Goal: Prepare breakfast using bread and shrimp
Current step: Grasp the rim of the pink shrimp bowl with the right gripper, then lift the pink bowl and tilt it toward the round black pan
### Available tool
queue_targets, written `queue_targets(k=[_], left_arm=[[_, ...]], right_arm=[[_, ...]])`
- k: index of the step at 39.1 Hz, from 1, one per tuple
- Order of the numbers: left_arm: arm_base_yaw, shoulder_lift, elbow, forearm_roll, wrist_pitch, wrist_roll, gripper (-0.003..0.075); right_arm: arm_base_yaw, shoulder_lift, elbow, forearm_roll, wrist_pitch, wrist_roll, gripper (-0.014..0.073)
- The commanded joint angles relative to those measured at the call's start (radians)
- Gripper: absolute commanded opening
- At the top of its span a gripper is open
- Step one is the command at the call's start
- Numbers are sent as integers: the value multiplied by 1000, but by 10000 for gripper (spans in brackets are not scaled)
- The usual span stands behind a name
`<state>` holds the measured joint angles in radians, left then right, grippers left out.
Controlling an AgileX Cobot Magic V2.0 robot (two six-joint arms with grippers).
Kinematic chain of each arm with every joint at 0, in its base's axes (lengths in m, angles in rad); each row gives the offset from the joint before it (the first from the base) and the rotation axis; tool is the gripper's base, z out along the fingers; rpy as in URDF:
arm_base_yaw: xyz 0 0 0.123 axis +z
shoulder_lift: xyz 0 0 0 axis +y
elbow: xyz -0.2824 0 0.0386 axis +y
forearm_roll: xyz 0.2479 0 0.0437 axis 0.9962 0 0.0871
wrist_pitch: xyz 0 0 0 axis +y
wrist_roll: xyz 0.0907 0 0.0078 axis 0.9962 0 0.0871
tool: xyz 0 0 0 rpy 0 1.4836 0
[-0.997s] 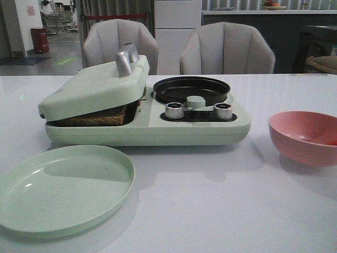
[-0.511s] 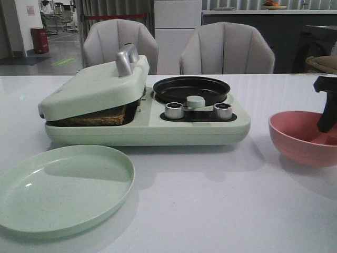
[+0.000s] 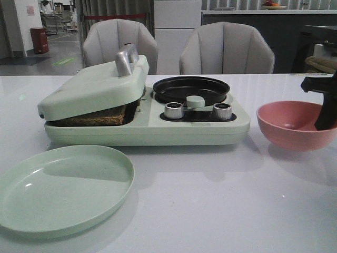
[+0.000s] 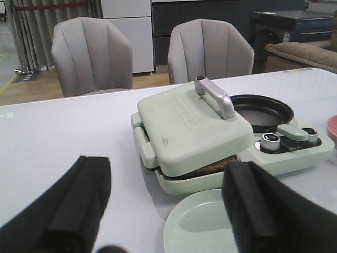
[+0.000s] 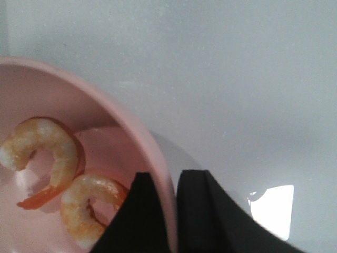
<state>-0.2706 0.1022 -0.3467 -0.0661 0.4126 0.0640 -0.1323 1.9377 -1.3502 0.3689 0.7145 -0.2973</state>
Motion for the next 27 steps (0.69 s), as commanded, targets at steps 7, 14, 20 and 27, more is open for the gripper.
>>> queue_targets(k=[7, 14, 20, 27], left_arm=[[-7, 12, -27, -7, -76, -9, 512], [-7, 12, -27, -7, -76, -9, 512], [-7, 12, -27, -7, -76, -9, 511], [-7, 12, -27, -7, -76, -9, 512]], right_arm=[[-3, -180, -129, 65, -10, -16, 141], [11, -212, -197, 176, -11, -19, 141], [56, -212, -214, 244, -74, -30, 141], [151, -211, -214, 272, -240, -124, 141]])
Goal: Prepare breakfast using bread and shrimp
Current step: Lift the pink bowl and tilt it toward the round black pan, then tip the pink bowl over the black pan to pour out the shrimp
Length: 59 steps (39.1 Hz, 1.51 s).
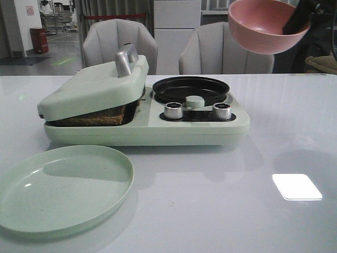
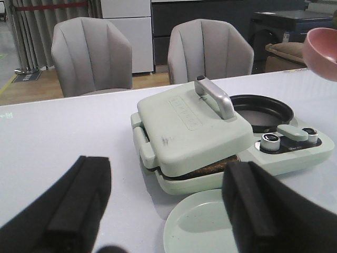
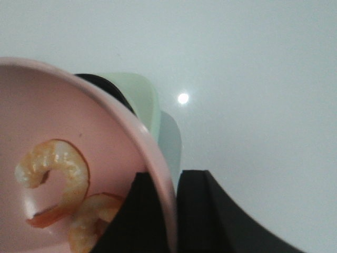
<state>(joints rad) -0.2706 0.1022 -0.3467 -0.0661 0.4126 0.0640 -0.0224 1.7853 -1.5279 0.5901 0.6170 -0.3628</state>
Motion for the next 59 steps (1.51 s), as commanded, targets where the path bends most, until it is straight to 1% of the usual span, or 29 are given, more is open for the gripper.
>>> queue_targets(k=[1, 7, 14, 20, 26, 29, 31, 32, 34, 38, 41, 46, 49, 59], left_arm=[[-7, 12, -27, -7, -76, -9, 511], [-7, 12, -27, -7, -76, -9, 512], [-7, 12, -27, -7, -76, -9, 512], [-7, 12, -27, -7, -76, -9, 512], [-7, 12, -27, -7, -76, -9, 512], [-7, 12, -27, -7, -76, -9, 512], [-7, 12, -27, -7, -76, -9, 512], [-7, 12, -27, -7, -76, -9, 512], [-7, 12, -27, -7, -76, -9, 512], [-7, 12, -27, -7, -76, -9, 512], [-7, 12, -27, -7, -76, -9, 512], [-7, 12, -27, -7, -76, -9, 512], [-7, 12, -27, -7, -76, -9, 512], [-7, 12, -27, -7, -76, -9, 512]], right_arm=[[59, -57, -37, 51, -177, -68, 141], [162, -51, -25, 51, -384, -94, 141], [265, -26, 10, 17, -683, -97, 141], [312, 15, 83, -24, -934, -97, 141], [349, 58, 184, -48, -1246, -97, 141], [353, 88, 213, -114, -1365, -97, 141], [353, 114, 223, -187, -1428, -97, 141], [353, 131, 226, -250, -1456, -98, 141], [352, 159, 227, -341, -1495, -124, 141], [354, 208, 227, -503, -1547, -237, 141], [356, 228, 227, -581, -1572, -331, 141], [356, 241, 227, -600, -1640, -553, 141], [356, 240, 227, -601, -1681, -622, 141], [356, 241, 203, -610, -1745, -636, 141]])
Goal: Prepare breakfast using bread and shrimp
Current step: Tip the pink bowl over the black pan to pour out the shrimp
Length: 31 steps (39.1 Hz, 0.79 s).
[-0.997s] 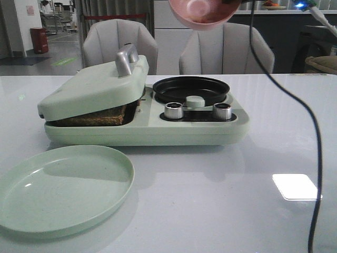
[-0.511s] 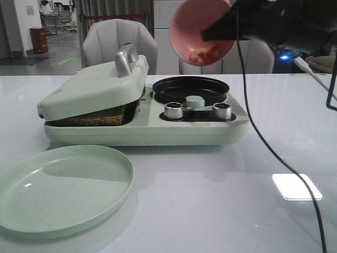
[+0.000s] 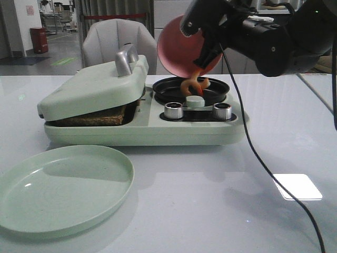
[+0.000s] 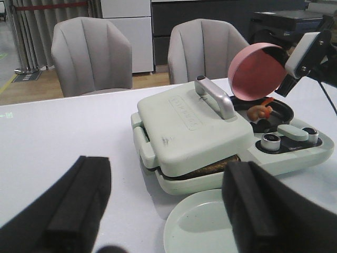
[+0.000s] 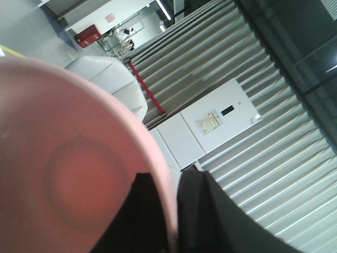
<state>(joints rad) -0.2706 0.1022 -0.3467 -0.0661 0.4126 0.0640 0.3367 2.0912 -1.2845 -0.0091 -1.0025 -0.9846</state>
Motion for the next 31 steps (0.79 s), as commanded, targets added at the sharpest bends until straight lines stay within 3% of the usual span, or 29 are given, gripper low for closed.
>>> queue_targets(k=[1, 6, 10, 17, 23, 31], left_arm=[[-7, 12, -27, -7, -76, -9, 512], [-7, 12, -27, -7, -76, -9, 512], [-7, 12, -27, -7, -76, -9, 512], [-7, 12, -27, -7, -76, -9, 512], [-7, 12, -27, -7, -76, -9, 512], [-7, 12, -27, -7, -76, -9, 512]], right_arm=[[-3, -64, -43, -11, -139, -14, 141], [-3, -64, -62, 9, -147, -1, 141], [-3, -64, -81, 75, -129, 117, 141], [-3, -80, -131, 409, -6, 449, 141], [-9, -167, -136, 586, 275, 537, 141], [-35, -316, -136, 630, 695, 537, 141]])
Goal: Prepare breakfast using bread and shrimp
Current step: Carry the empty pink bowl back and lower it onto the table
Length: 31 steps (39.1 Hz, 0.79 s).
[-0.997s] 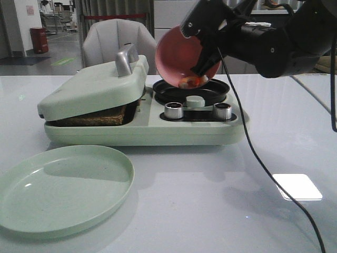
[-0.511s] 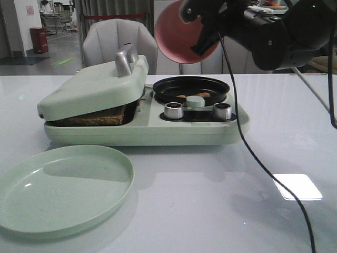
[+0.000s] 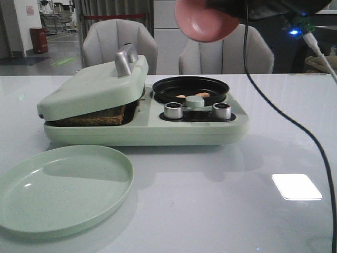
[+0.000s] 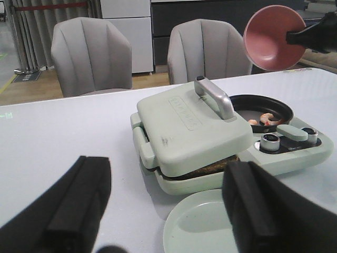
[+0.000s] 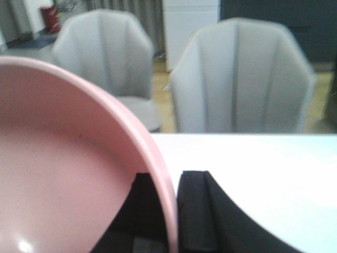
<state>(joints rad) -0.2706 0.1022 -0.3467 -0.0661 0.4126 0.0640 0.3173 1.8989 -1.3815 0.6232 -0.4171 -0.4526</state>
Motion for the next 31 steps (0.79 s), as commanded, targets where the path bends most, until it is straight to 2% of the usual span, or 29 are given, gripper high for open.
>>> queue_targets(k=[1, 10, 17, 23, 31], left_arm=[[-7, 12, -27, -7, -76, -9, 512], [-7, 12, -27, -7, -76, -9, 512], [-7, 12, -27, -7, -76, -9, 512], [-7, 12, -27, -7, -76, -9, 512], [-7, 12, -27, -7, -76, -9, 512]], right_arm=[[-20, -140, -39, -2, 158, 5, 141], [-88, -260, -39, -1, 644, 5, 141], [-154, -272, -39, -58, 926, 5, 141], [-215, -271, -32, -163, 1073, 27, 141], [-332, -268, -27, -242, 1130, 136, 141]])
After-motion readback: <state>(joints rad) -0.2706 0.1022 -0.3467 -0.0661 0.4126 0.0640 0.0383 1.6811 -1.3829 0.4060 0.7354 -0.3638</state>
